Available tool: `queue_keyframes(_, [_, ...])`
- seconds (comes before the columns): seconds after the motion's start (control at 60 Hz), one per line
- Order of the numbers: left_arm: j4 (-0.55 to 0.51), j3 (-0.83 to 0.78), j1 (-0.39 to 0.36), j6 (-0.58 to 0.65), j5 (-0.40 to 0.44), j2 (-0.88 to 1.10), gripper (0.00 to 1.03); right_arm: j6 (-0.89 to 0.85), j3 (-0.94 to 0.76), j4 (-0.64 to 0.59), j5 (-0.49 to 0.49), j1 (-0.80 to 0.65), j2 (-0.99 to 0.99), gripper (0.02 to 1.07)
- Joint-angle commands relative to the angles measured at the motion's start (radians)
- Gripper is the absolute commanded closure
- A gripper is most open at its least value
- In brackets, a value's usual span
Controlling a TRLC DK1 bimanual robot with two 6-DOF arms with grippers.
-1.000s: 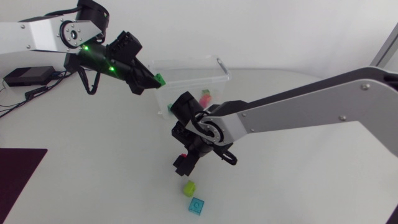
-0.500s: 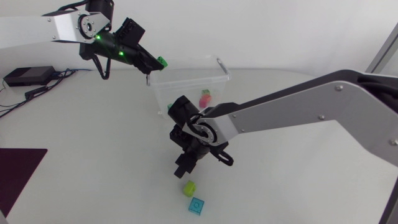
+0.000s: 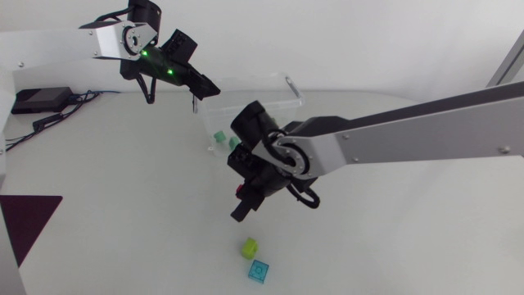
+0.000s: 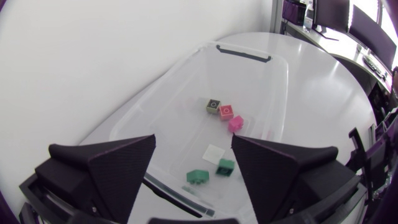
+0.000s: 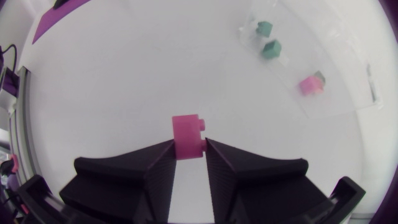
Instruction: Pick up the duplo bricks and place them in the container
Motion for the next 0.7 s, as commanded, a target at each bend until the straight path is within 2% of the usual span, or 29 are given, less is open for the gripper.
queue_keyframes(0.0, [-0.012, 0.022, -0.005, -0.031, -0.002, -0.01, 0.04, -0.009, -0.028, -0.011, -0.002, -0.038, -0.057, 0.88])
queue_keyframes(0.35, [-0.015, -0.231, -0.017, -0.015, -0.006, -0.253, 0.04, -0.011, 0.053, -0.011, 0.001, -0.155, -0.111, 0.88])
queue_keyframes(0.683, [-0.036, -0.543, -0.066, 0.087, 0.005, -0.507, 0.04, -0.003, 0.167, 0.005, -0.002, -0.238, -0.123, 0.88])
